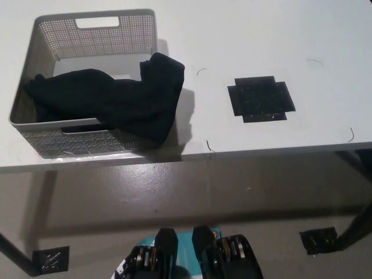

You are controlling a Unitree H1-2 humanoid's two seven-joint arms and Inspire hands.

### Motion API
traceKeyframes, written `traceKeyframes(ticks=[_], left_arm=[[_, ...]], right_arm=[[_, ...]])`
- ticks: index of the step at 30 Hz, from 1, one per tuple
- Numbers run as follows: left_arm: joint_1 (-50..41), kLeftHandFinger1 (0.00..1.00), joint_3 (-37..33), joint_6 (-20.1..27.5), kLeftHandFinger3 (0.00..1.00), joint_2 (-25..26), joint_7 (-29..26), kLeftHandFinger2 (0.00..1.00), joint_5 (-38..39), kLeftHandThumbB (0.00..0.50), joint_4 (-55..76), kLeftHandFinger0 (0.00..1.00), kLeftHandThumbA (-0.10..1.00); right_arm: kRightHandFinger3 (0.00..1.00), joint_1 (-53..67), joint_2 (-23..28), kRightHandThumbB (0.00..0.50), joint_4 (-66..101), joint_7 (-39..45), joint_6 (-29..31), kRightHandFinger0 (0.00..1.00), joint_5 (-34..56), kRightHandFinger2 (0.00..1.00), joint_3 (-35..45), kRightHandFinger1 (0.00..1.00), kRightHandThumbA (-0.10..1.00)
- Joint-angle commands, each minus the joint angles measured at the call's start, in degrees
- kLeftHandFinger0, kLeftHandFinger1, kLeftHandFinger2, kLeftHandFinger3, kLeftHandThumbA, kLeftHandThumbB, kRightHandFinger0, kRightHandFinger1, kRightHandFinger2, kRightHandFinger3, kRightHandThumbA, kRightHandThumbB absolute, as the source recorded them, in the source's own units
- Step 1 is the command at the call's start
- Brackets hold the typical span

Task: Use the right hand to pick up a t shirt on the right hand side and place it into a contianer on the left side

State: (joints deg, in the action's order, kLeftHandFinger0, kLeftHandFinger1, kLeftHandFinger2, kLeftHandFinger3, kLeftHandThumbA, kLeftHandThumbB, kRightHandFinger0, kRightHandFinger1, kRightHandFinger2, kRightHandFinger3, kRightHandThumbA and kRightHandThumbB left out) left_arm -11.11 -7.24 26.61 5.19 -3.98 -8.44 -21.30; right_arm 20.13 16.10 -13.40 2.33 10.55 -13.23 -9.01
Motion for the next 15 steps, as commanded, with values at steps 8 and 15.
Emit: traceKeyframes(ticks=[8,15], left_arm=[[-3.8,1.00,2.8,0.3,1.00,1.2,-4.7,1.00,3.1,0.285,2.3,1.00,1.00],[-3.0,1.00,2.4,0.3,1.00,1.3,-5.5,1.00,3.4,0.341,3.2,1.00,1.00]], right_arm=[[1.00,-1.7,6.9,0.343,-7.9,-17.0,16.4,1.00,-5.4,1.00,-8.7,1.00,1.00],[1.00,-2.5,7.9,0.357,-6.8,-19.8,16.4,1.00,-4.4,1.00,-10.4,1.00,1.00]])
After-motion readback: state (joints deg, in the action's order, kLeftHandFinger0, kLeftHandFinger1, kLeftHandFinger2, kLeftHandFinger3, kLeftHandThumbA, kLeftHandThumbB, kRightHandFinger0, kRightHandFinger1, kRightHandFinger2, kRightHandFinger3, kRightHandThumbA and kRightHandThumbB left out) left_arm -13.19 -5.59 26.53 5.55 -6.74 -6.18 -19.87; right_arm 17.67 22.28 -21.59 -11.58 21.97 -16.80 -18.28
